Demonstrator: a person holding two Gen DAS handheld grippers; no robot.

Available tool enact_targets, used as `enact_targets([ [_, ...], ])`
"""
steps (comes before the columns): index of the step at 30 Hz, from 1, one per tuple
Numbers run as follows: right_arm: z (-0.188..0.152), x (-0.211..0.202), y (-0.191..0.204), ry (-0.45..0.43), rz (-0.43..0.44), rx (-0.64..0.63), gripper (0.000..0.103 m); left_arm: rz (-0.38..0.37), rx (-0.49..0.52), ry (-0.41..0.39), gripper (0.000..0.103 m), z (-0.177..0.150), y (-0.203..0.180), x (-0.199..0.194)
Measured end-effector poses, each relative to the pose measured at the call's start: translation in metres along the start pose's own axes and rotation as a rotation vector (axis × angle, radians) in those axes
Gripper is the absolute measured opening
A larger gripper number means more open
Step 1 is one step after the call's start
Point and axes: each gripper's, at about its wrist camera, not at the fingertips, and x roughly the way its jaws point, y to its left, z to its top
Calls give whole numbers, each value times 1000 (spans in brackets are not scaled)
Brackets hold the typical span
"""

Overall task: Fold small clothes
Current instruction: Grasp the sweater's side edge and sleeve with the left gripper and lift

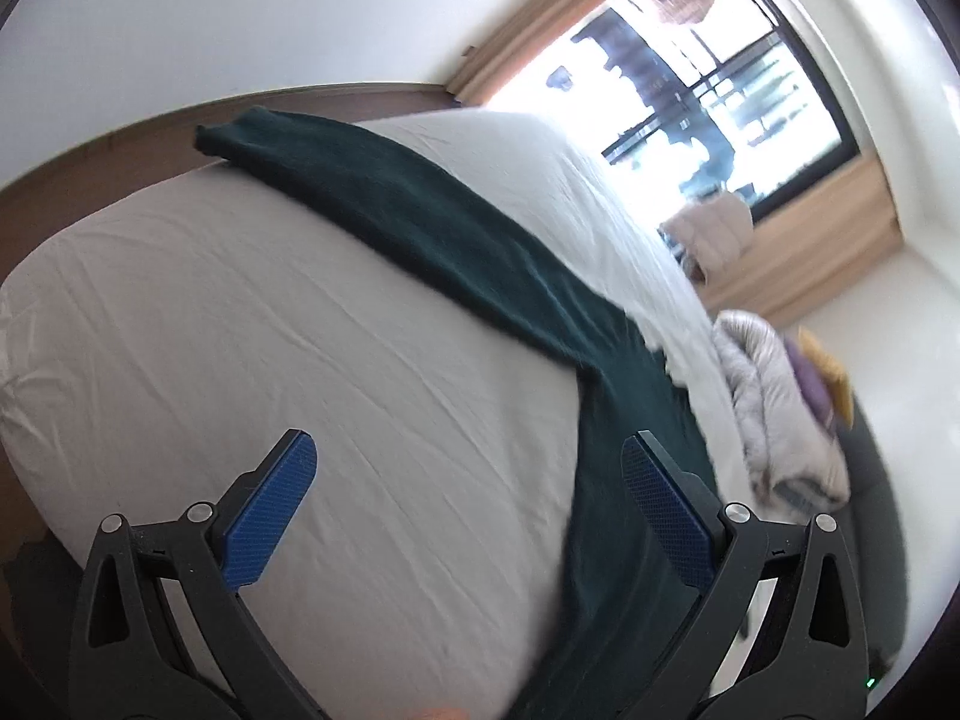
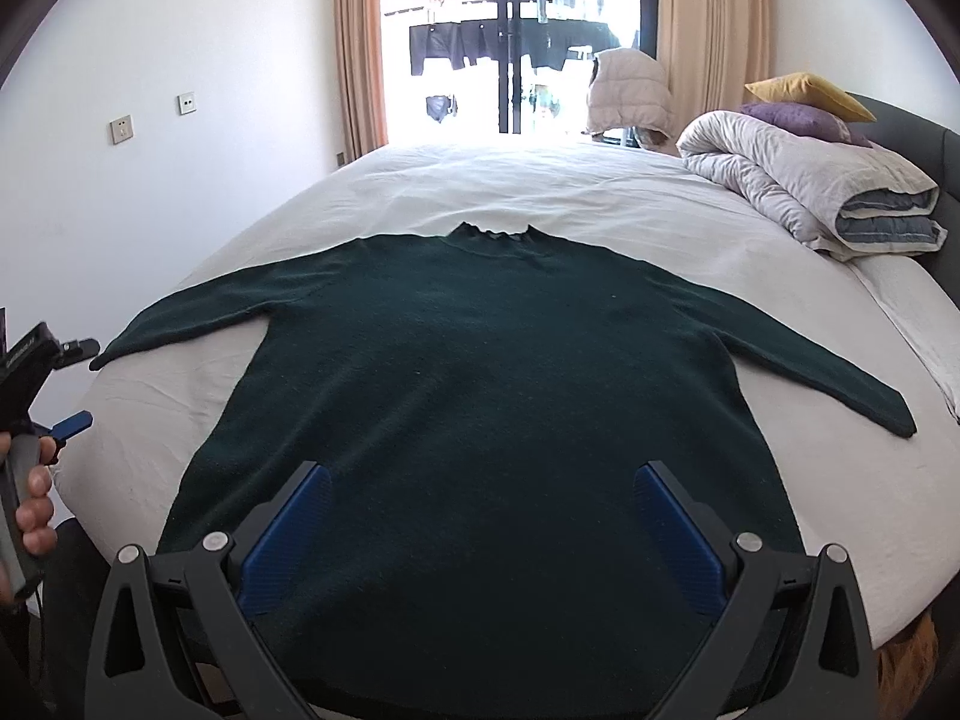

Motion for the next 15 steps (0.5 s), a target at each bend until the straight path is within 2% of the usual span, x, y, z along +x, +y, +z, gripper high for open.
enact_targets([
  [3, 7, 6, 10, -7, 40, -8, 102, -46, -136, -57, 103, 40, 34, 11],
  [8, 11, 22, 26, 24, 85, -24, 93, -126, -324, -96, 103, 90, 82, 40],
  [15, 11, 39, 29, 60, 131, 25, 92, -150, -387, -138, 103, 137, 96, 73],
])
